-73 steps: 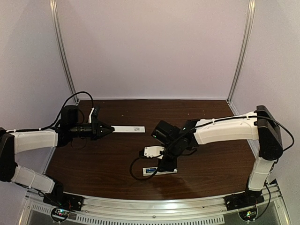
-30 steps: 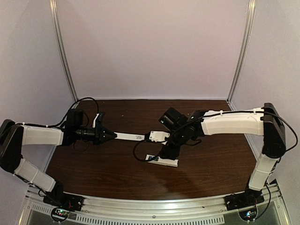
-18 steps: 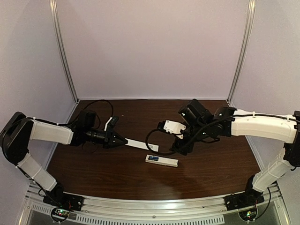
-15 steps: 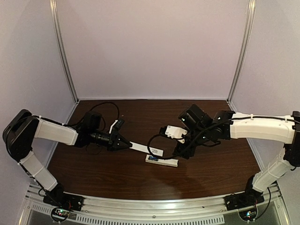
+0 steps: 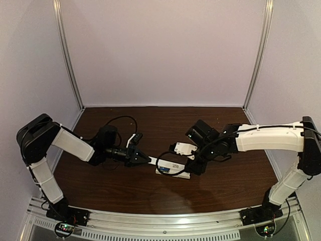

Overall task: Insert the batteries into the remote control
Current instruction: Place the battery cover on the remote control without the battery cover.

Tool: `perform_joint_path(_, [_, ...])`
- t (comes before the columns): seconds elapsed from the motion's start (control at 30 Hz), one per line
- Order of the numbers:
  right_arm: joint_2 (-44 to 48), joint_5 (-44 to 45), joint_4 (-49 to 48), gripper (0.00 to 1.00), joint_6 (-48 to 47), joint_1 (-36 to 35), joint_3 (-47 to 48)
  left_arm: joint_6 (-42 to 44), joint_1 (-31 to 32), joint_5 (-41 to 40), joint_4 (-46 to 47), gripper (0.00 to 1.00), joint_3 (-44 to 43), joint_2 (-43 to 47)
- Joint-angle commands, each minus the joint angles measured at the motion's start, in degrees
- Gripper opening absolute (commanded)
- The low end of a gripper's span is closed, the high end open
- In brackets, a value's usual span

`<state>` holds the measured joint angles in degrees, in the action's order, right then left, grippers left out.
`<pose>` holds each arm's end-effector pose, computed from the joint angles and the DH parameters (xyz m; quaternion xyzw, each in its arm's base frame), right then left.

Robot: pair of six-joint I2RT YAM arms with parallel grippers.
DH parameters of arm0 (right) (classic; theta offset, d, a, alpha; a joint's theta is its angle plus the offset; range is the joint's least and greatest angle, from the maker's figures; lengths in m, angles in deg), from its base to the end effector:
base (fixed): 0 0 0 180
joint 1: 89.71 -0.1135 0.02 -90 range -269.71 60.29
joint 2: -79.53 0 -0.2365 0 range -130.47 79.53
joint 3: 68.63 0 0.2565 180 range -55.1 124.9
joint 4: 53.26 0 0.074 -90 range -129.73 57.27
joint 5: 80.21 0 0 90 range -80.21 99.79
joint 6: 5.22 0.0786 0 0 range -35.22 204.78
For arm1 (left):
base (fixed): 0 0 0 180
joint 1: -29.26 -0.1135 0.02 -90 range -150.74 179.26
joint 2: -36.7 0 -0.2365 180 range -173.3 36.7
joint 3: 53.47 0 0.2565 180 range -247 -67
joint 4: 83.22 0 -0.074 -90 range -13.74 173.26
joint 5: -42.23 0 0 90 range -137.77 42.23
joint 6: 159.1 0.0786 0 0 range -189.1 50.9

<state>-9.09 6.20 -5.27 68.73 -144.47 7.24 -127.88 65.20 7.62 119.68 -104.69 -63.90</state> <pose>0.1916 0.2797 0.1603 -0.5667 0.7837 0.1123 0.2281 0.2346 -0.2500 0.0984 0.0907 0.7864 -0.6105 0.0250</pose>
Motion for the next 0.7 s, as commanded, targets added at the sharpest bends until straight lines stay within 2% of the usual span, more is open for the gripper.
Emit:
perform_joint_path(0.0, [-2.61, -1.16, -0.06, 0.64, 0.08, -0.08, 1.64, -3.32, 0.79, -1.70, 7.13, 0.00, 1.36, -2.56])
perform_joint_path(0.33, [-5.34, -5.55, 2.07, 0.69, -2.03, -0.13, 4.48, -6.07, 2.46, -2.49, 11.59, 0.00, 0.22, -7.02])
perform_joint_path(0.67, [-12.18, -4.51, 3.67, 0.66, -3.17, -0.15, 8.15, -7.94, 2.46, -2.44, 13.36, 0.00, -0.08, -9.44])
